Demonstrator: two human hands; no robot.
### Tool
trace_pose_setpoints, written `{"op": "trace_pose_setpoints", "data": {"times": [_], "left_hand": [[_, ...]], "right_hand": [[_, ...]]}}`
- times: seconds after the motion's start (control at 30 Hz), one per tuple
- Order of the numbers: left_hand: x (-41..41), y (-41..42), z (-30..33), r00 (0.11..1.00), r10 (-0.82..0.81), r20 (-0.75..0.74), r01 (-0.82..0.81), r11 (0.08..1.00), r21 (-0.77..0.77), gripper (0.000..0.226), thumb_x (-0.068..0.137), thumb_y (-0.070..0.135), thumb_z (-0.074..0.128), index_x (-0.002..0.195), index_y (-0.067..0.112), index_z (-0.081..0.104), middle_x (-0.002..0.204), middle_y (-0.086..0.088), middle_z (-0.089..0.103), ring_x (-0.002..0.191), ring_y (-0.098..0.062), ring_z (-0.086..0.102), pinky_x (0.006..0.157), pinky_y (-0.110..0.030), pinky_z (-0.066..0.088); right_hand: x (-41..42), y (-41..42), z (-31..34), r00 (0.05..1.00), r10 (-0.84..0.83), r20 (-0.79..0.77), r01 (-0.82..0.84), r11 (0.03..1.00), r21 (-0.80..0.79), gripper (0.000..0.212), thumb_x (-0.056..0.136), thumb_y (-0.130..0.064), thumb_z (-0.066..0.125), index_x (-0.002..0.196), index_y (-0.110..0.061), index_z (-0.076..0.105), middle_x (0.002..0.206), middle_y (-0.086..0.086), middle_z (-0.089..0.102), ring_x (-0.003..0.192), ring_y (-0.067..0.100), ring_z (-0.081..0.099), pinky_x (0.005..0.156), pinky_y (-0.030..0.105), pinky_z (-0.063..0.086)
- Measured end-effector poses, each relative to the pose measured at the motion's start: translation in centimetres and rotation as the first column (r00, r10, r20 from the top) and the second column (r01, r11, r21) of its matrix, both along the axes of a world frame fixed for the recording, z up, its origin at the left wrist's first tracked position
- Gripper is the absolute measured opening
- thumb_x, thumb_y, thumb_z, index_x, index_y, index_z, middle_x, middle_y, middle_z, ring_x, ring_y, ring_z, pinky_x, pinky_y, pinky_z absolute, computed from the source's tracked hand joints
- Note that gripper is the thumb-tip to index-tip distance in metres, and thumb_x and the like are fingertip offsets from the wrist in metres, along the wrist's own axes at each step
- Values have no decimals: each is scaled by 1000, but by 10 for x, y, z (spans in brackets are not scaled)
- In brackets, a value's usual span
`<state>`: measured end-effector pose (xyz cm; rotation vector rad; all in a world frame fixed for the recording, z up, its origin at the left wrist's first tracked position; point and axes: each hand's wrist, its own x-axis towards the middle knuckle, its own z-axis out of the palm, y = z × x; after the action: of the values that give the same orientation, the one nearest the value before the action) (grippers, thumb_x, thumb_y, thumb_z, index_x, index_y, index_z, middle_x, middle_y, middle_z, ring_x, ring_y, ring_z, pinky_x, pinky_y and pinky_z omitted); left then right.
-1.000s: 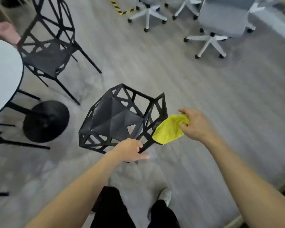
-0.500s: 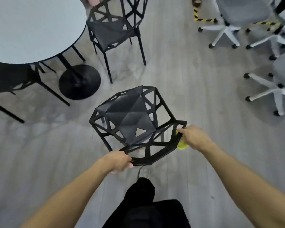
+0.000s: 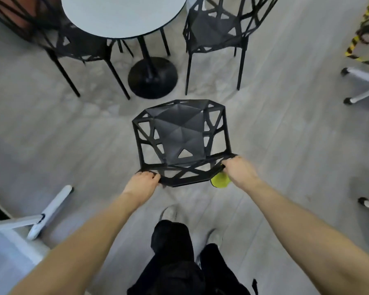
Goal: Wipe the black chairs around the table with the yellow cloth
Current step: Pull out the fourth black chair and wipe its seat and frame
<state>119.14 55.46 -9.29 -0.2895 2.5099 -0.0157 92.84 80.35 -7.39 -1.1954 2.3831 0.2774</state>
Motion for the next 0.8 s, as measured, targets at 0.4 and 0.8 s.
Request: {"op": "trace_pose_setpoints", "data": {"times": [0.4, 0.8], "left_hand": [[-98, -109, -4, 993, 119, 0, -119, 992, -35, 52, 107, 10, 46, 156, 26, 48, 148, 2, 62, 131, -25, 64, 97, -39, 56], [-271, -175, 46, 774, 631, 54, -624, 745, 237, 48, 102, 14, 56, 150, 23, 58, 138, -4, 71, 127, -27, 66, 107, -39, 54]], "right_hand": [[-131, -122, -14, 984, 176, 3, -175, 983, -63, 29, 106, -40, 57, 120, -20, 71, 109, 13, 74, 109, 38, 68, 80, 39, 51], [-276, -255, 39, 890, -95, 446, 123, 992, -35, 33, 92, -50, 77, 118, -31, 68, 108, 4, 73, 100, 27, 71, 78, 34, 52]]}}
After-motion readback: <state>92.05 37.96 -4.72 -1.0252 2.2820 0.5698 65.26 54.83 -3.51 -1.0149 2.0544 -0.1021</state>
